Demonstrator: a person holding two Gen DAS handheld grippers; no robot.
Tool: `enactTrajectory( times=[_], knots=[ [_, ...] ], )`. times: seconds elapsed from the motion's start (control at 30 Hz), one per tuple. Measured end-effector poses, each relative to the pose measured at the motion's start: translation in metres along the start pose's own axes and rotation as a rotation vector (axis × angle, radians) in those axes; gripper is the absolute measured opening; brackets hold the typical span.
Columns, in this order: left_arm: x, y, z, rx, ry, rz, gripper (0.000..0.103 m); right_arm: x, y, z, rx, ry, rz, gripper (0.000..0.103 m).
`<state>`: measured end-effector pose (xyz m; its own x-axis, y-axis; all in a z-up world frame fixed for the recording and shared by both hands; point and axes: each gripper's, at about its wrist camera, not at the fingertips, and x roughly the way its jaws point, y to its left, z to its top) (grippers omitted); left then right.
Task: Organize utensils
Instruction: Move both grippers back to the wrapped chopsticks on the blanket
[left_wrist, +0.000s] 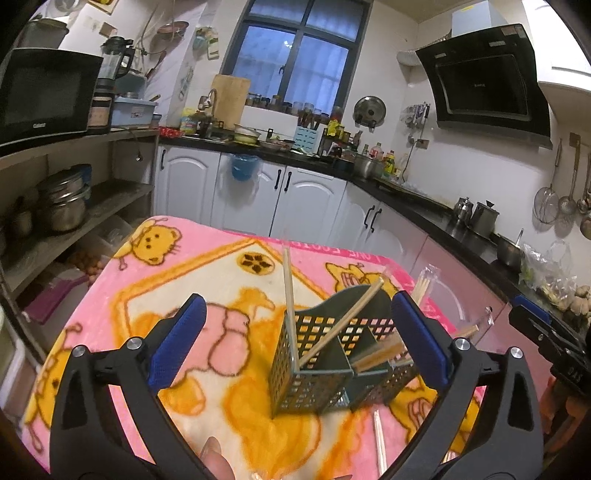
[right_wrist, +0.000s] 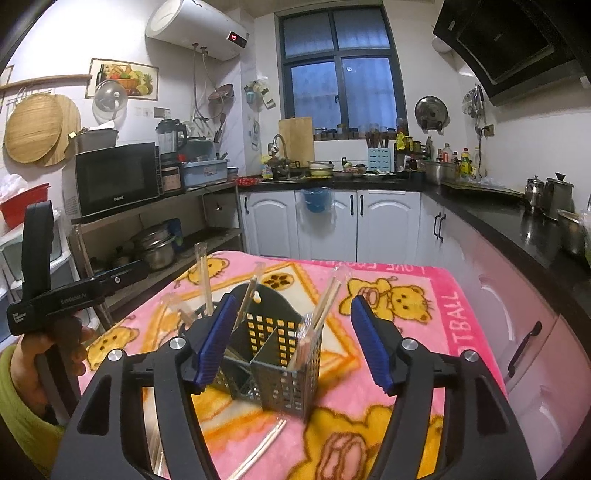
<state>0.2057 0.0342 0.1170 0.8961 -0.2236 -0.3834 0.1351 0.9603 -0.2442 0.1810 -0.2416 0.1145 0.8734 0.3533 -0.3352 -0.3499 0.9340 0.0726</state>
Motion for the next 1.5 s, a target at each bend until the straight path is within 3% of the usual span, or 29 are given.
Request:
enactTrajectory(
  times=[0.4, 1.5],
  knots=[
    [-0.018, -0.001, -0.024, 0.017, 0.013, 0.012, 0.092, -0.01, 0.01, -0.031, -0.001, 0.053, 0.01, 0.064],
    [-0.023, 0.001, -0.093, 0.031, 0.165, 0.001, 0.092, -0.003, 0.033, -0.088, -0.001, 0.209, 0.037, 0.064]
  ],
)
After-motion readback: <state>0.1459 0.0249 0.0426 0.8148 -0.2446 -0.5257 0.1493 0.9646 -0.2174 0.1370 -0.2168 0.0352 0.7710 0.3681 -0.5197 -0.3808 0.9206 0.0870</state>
